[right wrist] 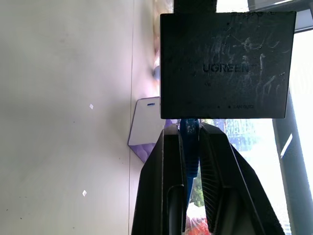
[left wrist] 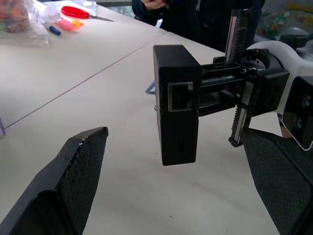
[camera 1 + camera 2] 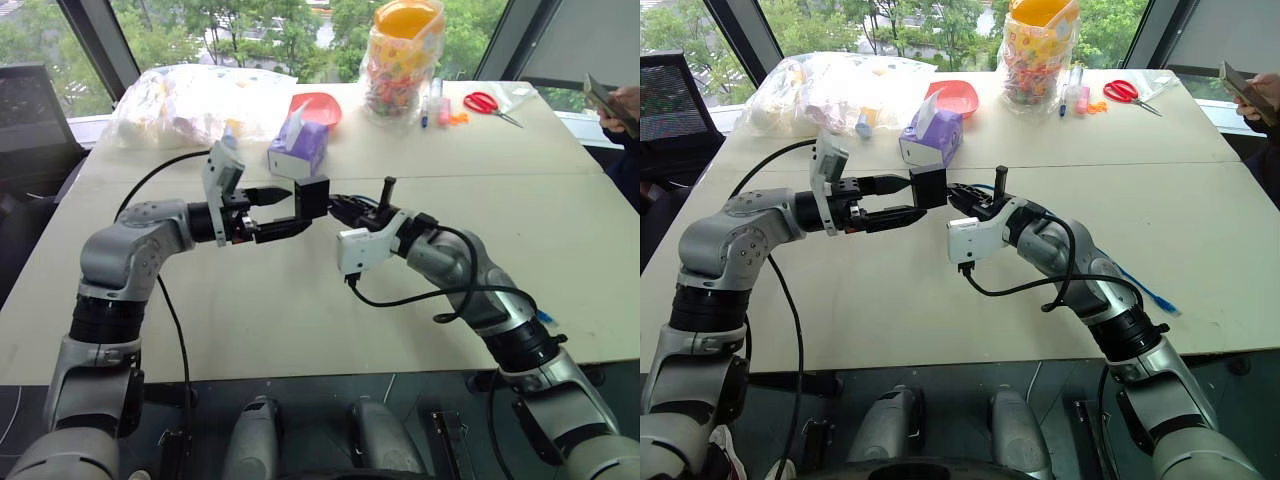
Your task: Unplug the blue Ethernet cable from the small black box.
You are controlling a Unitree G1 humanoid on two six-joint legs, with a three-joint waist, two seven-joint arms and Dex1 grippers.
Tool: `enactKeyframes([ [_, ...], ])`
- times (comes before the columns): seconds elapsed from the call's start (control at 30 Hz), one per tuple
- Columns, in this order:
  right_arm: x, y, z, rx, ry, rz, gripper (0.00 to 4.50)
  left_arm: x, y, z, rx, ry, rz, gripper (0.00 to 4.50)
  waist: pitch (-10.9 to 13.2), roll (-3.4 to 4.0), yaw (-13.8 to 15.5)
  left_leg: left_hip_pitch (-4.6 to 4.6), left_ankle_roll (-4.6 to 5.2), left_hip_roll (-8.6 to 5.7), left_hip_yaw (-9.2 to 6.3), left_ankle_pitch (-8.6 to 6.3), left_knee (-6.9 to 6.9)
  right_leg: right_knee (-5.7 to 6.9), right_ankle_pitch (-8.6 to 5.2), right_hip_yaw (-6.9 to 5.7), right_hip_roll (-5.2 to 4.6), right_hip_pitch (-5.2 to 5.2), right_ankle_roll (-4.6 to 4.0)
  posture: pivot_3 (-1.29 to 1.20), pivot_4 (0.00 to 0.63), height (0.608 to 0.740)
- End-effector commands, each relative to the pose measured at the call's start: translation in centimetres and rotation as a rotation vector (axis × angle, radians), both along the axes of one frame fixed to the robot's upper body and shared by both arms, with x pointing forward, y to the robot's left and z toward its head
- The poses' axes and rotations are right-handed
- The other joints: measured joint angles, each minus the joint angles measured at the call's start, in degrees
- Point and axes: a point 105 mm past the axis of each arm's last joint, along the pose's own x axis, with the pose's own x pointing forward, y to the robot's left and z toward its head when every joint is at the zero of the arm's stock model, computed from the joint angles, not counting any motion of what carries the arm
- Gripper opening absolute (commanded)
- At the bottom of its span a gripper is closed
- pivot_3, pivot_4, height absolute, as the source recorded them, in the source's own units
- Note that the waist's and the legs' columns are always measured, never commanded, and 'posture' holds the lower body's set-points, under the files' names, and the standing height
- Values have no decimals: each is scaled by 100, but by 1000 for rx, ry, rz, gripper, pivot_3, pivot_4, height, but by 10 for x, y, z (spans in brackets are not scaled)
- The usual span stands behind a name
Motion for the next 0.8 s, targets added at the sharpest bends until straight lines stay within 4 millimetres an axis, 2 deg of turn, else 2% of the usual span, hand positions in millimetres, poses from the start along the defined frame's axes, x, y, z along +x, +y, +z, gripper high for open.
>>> enactKeyframes([
  [0.03,-5,7,15,13,-43,37,69,2,-2,18,-36,-64,6,4500,0,0,11,0,0,0,0,0,0,0,0,0,0,0,0,0,150,735],
  [0.2,-7,7,13,7,-36,40,69,1,-4,19,-57,-59,-2,4500,0,0,9,0,0,0,0,0,1,0,0,0,0,1,0,0,150,735],
  [0.3,-8,8,12,8,-25,42,0,1,-8,16,-63,-51,-16,3746,0,0,8,0,0,0,0,0,1,0,0,0,0,1,0,0,150,735],
  [0.57,-10,10,15,4,-32,50,0,3,-11,-3,-2,-49,-19,508,0,0,9,0,0,0,0,0,1,0,0,0,0,1,0,0,150,735],
  [0.8,-14,13,20,21,-15,80,0,4,-8,-10,24,-24,-15,450,0,0,8,0,0,0,0,0,1,0,0,0,0,1,0,0,150,735],
])
